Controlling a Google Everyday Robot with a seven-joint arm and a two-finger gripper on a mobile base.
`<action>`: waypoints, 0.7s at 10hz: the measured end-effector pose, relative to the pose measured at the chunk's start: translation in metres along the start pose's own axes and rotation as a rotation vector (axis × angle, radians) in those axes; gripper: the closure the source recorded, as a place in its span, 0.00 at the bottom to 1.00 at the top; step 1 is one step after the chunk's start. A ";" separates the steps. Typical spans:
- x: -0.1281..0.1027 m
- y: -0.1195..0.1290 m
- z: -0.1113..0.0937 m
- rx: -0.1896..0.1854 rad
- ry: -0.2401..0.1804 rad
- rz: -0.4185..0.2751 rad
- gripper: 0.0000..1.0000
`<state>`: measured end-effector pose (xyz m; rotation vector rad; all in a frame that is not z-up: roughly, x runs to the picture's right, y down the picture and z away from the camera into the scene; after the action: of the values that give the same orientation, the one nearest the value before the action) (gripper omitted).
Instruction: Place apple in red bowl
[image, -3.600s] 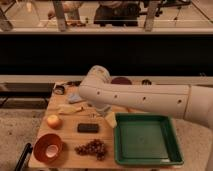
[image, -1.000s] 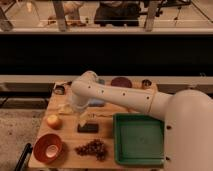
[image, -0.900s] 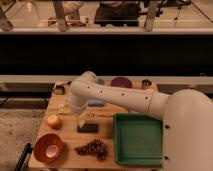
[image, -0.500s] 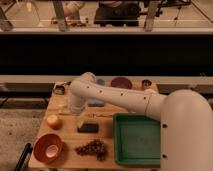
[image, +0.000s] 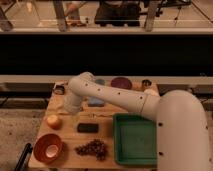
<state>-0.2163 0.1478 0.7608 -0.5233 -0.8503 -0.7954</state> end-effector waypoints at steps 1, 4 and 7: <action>-0.007 -0.003 0.005 0.000 -0.018 -0.025 0.20; -0.022 -0.011 0.023 -0.011 -0.047 -0.100 0.20; -0.022 -0.020 0.040 -0.029 -0.045 -0.177 0.20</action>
<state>-0.2590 0.1721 0.7673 -0.4976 -0.9365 -0.9618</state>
